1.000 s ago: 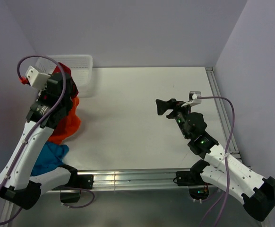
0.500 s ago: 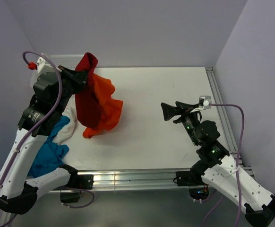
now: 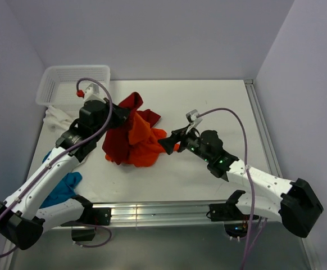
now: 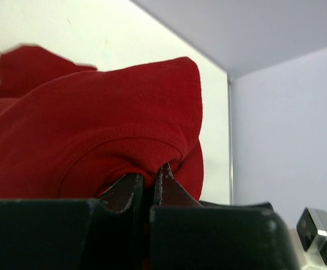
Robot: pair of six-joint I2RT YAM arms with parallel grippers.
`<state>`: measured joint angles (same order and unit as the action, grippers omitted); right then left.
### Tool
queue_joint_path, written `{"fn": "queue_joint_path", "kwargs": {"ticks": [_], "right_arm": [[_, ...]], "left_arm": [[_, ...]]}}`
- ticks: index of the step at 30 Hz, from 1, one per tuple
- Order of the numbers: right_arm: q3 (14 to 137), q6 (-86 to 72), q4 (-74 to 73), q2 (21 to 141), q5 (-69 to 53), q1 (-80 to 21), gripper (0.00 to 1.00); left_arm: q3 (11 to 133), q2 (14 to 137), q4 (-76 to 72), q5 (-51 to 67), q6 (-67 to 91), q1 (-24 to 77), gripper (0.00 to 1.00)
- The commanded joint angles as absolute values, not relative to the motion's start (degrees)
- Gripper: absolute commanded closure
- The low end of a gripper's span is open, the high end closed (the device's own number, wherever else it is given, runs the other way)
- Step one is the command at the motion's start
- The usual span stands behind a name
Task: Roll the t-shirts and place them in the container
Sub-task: Move the tshirt to the center of the board
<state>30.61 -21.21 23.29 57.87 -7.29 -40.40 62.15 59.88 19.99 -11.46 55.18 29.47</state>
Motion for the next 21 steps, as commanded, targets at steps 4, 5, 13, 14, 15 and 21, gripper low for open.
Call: {"fn": "queue_joint_path", "kwargs": {"ticks": [4,5,13,14,15,21], "right_arm": [[33.3,-17.42,35.42,65.46,-6.85,-44.82,0.06],[33.83,-16.45,35.68,66.61,-6.77,-45.35,0.06],[37.44,-10.2,45.85,79.61,-5.1,-48.16,0.04],[37.35,-10.11,47.62,80.5,-5.27,-48.25,0.04],[37.18,-9.93,49.38,81.99,-5.53,-48.25,0.04],[38.76,-9.05,54.14,85.52,-1.5,-49.22,0.8]], "left_arm": [[65.73,64.59,13.53,-12.31,55.11,36.21,1.0],[66.0,65.12,13.8,-12.22,54.85,36.73,1.0],[64.34,62.32,13.36,-14.06,54.84,38.23,1.0],[64.25,61.71,13.53,-13.8,54.67,38.23,1.0],[64.25,61.35,13.62,-13.54,54.67,38.23,1.0],[64.86,59.59,15.81,-13.18,53.88,38.23,1.0]]}}
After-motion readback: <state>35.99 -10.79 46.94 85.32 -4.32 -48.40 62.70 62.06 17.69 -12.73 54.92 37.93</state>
